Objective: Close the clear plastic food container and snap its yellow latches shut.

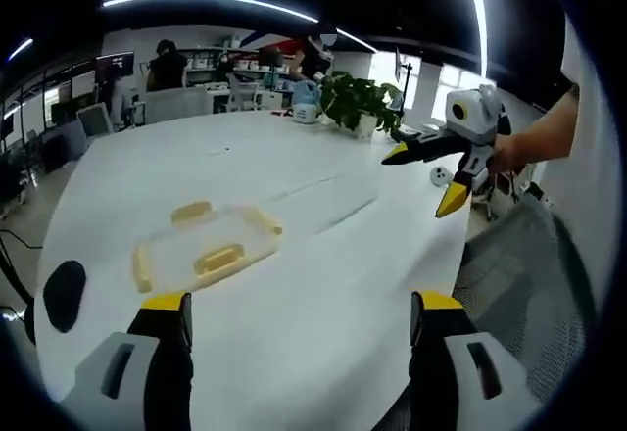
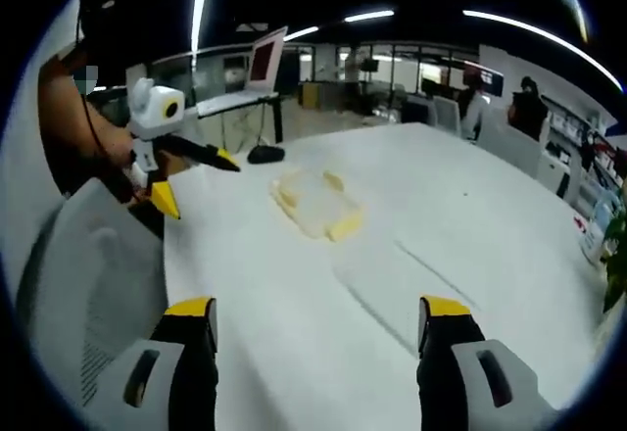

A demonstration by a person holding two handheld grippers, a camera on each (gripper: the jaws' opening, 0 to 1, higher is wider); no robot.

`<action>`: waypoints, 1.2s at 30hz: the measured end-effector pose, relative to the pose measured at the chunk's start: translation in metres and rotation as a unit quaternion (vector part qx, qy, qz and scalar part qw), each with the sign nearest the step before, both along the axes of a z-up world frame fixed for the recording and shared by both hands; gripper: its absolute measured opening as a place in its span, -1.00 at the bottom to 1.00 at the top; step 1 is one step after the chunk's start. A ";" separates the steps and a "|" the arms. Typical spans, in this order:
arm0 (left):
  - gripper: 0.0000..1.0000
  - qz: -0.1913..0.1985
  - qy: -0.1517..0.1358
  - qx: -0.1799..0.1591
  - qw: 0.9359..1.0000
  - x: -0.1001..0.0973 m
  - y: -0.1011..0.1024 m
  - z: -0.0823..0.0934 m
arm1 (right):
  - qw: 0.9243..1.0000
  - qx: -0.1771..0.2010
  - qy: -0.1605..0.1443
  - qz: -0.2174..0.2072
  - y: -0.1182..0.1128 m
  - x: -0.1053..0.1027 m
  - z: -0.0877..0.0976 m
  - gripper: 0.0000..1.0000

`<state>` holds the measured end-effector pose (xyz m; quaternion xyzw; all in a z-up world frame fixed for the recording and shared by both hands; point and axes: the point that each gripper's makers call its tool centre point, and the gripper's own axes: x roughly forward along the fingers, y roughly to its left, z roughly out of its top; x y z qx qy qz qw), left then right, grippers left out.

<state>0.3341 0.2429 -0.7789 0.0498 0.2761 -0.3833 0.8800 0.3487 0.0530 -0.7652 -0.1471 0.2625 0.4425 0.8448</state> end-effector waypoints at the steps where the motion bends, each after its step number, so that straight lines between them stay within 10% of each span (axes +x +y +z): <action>1: 0.88 0.001 0.000 0.000 1.000 0.002 0.001 0.000 | 1.000 -0.003 -0.001 0.004 0.001 0.001 0.000 0.70; 36: 0.86 -0.009 -0.004 0.016 1.000 0.038 0.021 0.001 | 0.998 -0.030 -0.006 0.045 0.018 0.038 -0.002 0.61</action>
